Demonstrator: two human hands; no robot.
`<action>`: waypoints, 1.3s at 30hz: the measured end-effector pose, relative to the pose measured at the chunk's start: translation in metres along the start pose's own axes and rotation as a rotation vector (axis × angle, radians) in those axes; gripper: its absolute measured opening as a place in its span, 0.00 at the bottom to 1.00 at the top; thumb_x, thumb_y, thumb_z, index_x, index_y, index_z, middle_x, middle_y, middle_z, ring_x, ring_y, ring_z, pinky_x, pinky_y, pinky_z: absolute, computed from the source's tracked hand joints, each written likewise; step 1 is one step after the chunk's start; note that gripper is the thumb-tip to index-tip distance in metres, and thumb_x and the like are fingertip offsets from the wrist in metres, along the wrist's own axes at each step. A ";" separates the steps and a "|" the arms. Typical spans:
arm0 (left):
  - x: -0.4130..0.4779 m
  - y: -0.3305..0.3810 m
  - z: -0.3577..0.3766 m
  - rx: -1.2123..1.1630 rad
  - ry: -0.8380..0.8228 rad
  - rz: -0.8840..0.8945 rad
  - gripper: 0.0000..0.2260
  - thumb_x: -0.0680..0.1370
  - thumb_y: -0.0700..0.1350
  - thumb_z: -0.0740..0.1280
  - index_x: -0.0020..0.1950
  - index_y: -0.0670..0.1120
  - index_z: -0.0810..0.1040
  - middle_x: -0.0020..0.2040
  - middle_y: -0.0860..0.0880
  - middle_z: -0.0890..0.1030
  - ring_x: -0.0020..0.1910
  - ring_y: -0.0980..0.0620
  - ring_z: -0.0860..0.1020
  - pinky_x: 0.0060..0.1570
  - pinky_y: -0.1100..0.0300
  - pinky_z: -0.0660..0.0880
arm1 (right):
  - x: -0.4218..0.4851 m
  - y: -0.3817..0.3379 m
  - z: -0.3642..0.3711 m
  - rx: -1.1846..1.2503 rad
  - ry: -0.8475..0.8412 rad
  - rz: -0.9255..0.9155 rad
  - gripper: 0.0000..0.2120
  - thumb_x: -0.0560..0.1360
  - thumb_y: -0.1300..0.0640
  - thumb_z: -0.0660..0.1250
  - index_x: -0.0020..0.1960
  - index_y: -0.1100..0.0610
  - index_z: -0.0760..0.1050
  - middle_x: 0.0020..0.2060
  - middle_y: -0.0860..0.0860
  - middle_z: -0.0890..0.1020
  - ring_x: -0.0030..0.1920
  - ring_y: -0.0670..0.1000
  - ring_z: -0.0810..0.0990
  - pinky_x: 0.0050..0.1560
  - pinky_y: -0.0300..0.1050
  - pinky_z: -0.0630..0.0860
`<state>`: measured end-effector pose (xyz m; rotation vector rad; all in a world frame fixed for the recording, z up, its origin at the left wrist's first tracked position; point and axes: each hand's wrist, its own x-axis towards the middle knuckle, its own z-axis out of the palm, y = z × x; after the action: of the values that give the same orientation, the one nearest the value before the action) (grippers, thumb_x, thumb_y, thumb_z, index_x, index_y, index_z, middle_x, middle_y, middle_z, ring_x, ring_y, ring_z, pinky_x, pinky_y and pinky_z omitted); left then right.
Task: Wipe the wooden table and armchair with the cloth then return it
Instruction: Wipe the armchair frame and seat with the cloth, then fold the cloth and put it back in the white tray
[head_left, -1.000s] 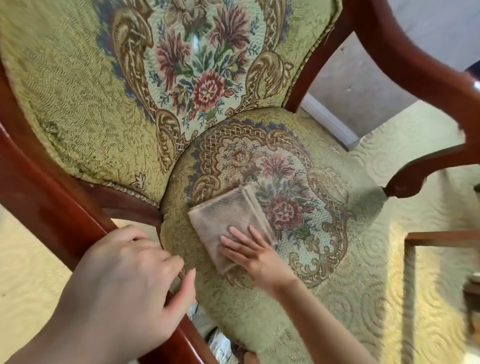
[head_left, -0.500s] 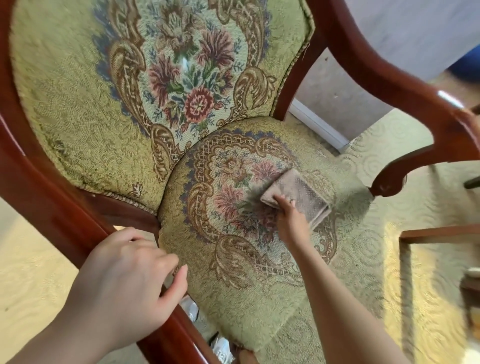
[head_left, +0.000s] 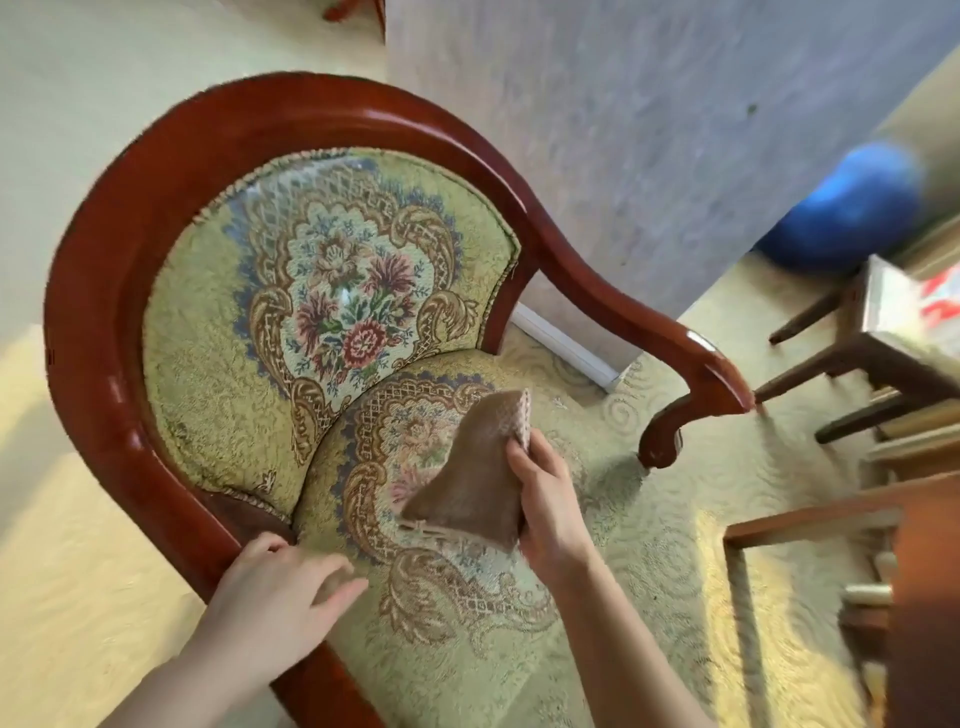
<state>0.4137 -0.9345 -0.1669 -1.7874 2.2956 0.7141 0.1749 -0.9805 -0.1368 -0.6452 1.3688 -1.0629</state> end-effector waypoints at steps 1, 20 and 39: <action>0.002 0.006 -0.008 -0.213 -0.059 -0.108 0.24 0.75 0.68 0.50 0.53 0.58 0.80 0.46 0.61 0.82 0.51 0.56 0.79 0.61 0.55 0.71 | -0.008 -0.017 0.000 0.021 -0.026 -0.023 0.11 0.81 0.61 0.57 0.53 0.55 0.78 0.44 0.51 0.85 0.44 0.50 0.83 0.51 0.52 0.81; -0.033 0.238 -0.313 -1.638 0.217 0.161 0.06 0.71 0.55 0.70 0.42 0.54 0.84 0.45 0.52 0.87 0.48 0.48 0.84 0.45 0.49 0.79 | -0.187 -0.326 -0.044 0.116 0.030 -0.630 0.12 0.80 0.63 0.57 0.54 0.59 0.79 0.48 0.55 0.84 0.49 0.52 0.80 0.53 0.46 0.77; -0.168 0.438 -0.377 -1.338 0.329 1.051 0.05 0.79 0.46 0.63 0.46 0.46 0.76 0.40 0.45 0.80 0.40 0.53 0.75 0.42 0.55 0.71 | -0.413 -0.374 -0.130 -0.322 1.131 -1.050 0.08 0.81 0.60 0.57 0.54 0.60 0.74 0.42 0.48 0.80 0.45 0.47 0.77 0.47 0.43 0.71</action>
<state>0.1119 -0.8788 0.3510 -0.5448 3.1902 2.7449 0.0149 -0.7481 0.3610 -1.1324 2.2625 -2.2837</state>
